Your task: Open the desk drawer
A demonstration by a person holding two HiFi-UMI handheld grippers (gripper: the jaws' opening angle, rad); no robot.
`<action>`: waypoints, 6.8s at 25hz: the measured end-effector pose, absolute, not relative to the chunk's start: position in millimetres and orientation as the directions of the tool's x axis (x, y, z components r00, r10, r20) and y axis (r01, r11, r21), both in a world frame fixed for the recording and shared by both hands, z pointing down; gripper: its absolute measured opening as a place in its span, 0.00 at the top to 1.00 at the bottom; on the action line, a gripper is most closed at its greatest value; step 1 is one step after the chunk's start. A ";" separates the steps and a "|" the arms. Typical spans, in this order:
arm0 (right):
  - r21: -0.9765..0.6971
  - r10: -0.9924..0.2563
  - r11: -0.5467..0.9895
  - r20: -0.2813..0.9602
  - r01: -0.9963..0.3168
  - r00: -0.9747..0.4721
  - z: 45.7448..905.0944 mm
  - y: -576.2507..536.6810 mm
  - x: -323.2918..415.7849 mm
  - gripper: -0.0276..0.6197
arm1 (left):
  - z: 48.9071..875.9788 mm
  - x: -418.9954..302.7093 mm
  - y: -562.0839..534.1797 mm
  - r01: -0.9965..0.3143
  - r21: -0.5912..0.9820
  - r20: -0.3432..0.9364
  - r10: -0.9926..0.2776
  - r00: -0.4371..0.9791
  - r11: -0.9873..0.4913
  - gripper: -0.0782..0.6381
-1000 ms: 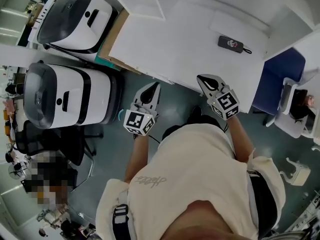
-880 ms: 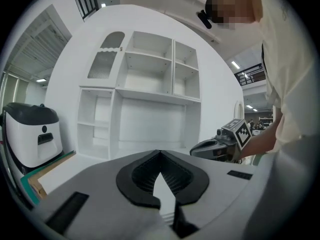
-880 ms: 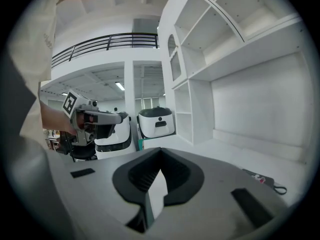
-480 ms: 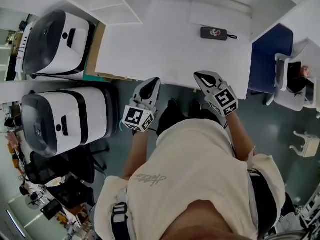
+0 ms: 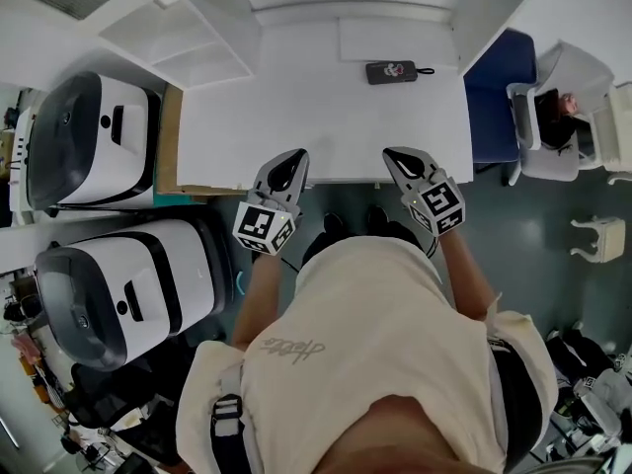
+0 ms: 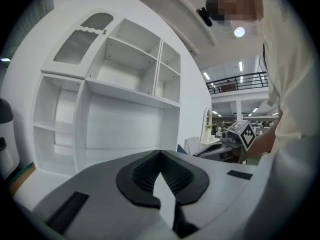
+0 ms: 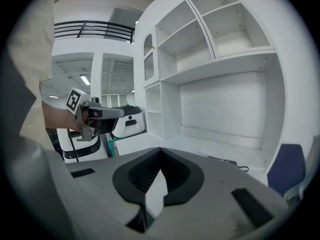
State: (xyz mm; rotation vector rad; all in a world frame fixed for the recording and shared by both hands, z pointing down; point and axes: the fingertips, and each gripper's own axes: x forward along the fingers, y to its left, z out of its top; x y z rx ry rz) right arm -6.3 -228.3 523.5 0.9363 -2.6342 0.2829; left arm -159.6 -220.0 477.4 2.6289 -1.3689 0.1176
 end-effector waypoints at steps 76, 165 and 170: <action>-0.281 -0.148 0.065 0.946 -0.958 -0.288 894.0 -171.7 14.3 0.82 | 532.3 -223.1 -241.3 -0.771 0.158 0.290 -0.717 0.634 -0.617 0.89; -0.376 -0.145 0.085 0.912 -0.923 -0.385 887.6 -1.5 21.7 0.84 | 528.4 -214.9 -38.1 -0.825 0.205 0.304 -0.767 0.565 -0.527 0.89; -0.348 -0.160 0.044 0.923 -0.936 -0.351 886.4 7.5 20.0 0.84 | 532.6 -231.3 -27.2 -0.814 0.211 0.303 -0.755 0.581 -0.542 0.89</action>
